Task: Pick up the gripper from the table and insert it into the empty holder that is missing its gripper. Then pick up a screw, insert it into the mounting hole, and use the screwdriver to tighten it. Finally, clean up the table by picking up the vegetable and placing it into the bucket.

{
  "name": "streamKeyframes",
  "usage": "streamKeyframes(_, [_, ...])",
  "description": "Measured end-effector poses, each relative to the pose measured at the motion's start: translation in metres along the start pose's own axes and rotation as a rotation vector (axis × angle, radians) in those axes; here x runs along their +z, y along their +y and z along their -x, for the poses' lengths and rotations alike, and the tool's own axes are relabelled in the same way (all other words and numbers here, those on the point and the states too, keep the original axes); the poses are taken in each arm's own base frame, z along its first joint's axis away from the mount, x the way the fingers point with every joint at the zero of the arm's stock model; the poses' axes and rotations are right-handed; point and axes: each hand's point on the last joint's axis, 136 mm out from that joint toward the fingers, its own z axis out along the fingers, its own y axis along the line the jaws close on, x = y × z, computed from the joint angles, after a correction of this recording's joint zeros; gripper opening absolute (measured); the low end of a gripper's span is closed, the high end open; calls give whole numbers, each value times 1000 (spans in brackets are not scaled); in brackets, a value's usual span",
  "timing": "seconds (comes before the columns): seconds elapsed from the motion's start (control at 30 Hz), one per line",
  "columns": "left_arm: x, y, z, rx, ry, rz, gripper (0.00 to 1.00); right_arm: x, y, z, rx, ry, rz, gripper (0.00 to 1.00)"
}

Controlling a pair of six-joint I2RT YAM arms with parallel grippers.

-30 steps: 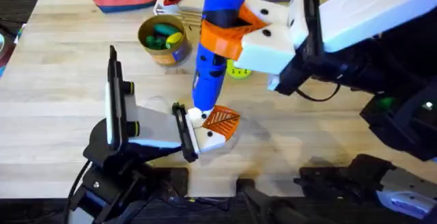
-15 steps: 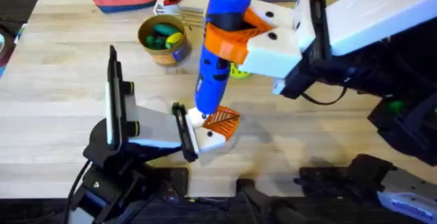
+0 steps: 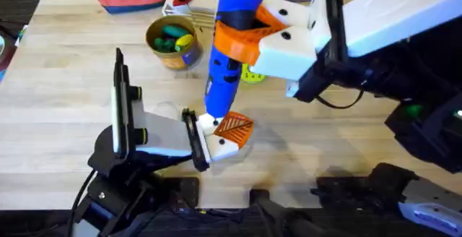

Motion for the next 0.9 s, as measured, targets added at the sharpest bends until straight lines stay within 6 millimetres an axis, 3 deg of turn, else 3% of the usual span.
streamKeyframes(0.9, [0,0,0,0,0,0,5,4,-6,-13,42,37,-12,7])
